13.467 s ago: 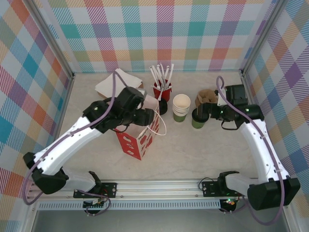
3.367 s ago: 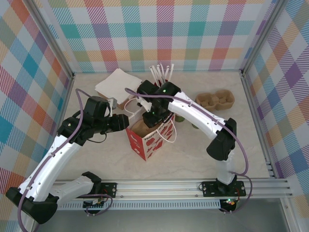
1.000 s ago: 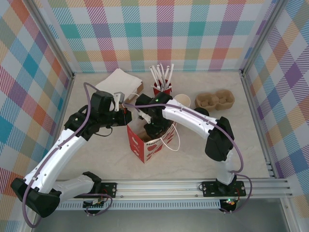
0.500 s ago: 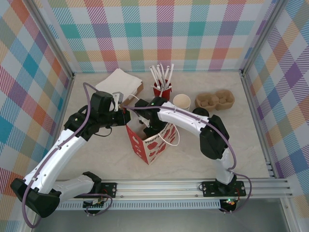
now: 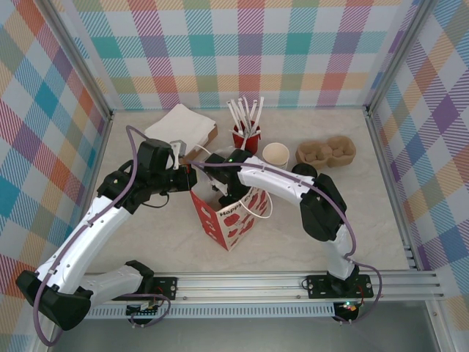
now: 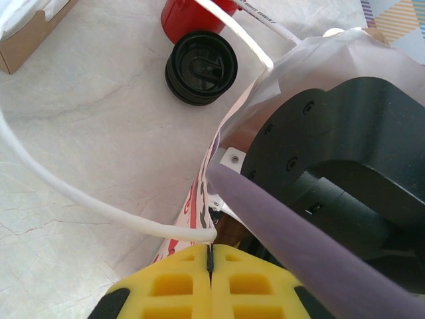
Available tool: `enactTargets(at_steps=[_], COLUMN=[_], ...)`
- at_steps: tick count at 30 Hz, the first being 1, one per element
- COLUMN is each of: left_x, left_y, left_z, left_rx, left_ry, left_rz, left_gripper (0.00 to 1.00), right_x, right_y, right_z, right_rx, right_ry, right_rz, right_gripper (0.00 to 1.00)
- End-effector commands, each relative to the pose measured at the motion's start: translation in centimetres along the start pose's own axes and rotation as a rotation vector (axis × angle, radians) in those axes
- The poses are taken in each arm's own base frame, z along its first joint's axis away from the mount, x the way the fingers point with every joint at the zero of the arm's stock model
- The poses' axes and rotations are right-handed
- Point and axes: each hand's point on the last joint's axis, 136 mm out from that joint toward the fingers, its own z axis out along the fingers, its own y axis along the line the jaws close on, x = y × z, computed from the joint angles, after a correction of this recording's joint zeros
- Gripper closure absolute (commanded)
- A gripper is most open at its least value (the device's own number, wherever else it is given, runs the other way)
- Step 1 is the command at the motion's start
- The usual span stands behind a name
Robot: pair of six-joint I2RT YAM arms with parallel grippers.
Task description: Pack the takeout coffee
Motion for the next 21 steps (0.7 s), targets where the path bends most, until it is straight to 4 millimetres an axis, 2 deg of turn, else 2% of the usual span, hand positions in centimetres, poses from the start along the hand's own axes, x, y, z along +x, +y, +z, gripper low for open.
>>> enactTargets(at_steps=[1,13,21], left_x=[-1.7,-1.0,-0.2], left_y=[-1.3,-1.2,-0.5], left_z=[-1.4,-1.5,-1.2], left_rx=[0.051,0.055,0.036], left_ry=[-0.081,-0.074,-0.066], left_rz=[0.017,0.012,-0.011], left_gripper=[1.00,1.00,1.00], right_x=[-0.2,-2.2,-3.4], right_y=[0.6,0.6,0.7], right_z=[-1.1,-7.5,-11.4], right_rx=[-0.022,-0.038,-0.059], right_ry=[-0.027,-0.195,-0.296], right_rz=[-0.001,0.026,0.019], right_gripper=[0.52,0.21,0.10])
